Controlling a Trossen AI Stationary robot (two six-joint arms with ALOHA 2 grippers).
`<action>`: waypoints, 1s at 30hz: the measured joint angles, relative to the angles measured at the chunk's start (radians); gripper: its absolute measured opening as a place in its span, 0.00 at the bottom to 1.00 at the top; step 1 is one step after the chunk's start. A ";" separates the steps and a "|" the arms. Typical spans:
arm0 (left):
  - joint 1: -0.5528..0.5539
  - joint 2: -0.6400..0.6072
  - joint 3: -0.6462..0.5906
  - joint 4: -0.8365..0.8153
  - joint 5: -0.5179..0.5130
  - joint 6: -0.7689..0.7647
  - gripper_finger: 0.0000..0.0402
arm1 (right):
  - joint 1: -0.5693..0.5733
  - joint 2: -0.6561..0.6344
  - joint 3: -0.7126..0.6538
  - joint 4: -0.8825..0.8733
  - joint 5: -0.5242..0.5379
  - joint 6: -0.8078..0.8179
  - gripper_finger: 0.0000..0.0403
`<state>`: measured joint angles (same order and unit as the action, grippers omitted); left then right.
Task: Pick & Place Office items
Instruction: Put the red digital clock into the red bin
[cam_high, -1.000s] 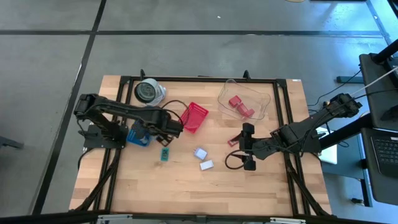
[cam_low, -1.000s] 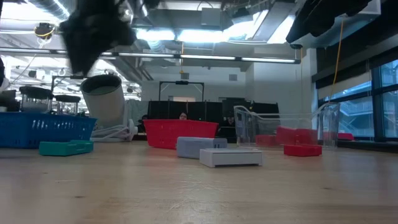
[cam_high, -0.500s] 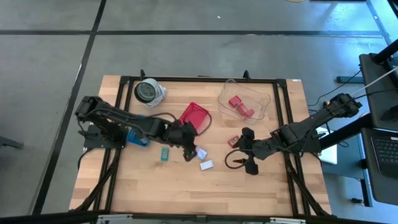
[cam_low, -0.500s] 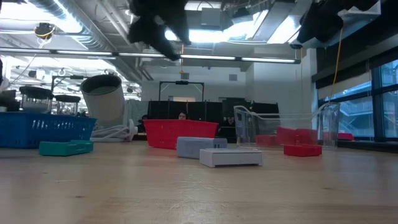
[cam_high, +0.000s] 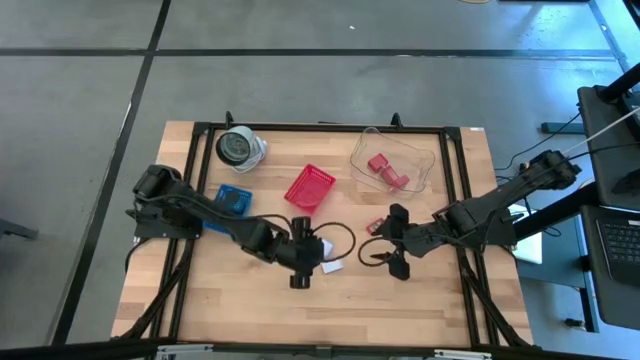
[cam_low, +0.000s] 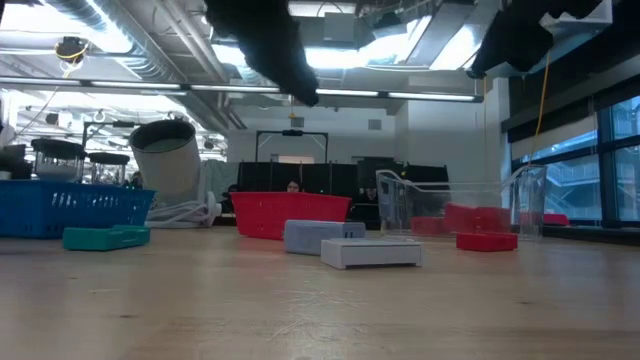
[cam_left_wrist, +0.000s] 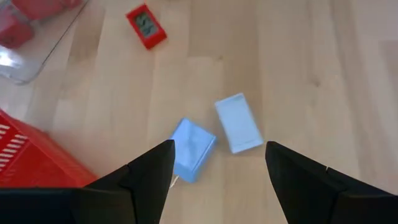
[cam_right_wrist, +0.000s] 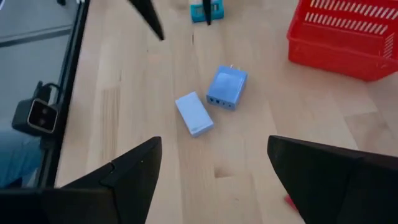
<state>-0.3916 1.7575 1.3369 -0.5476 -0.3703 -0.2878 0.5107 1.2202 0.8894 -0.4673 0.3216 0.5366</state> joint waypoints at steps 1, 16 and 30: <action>-0.008 -0.007 0.000 0.001 -0.003 -0.010 0.62 | -0.006 0.008 0.000 0.007 -0.001 -0.002 0.75; -0.169 -0.180 0.001 0.000 -0.185 -0.039 0.62 | -0.139 0.254 0.000 -0.212 -0.083 -0.300 0.92; -0.203 -0.258 0.001 -0.002 -0.326 0.009 0.62 | -0.375 0.435 0.000 -0.198 -0.230 -0.710 0.92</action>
<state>-0.5949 1.4994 1.3380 -0.5501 -0.6961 -0.2791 0.1352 1.6549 0.8898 -0.6652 0.0914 -0.1732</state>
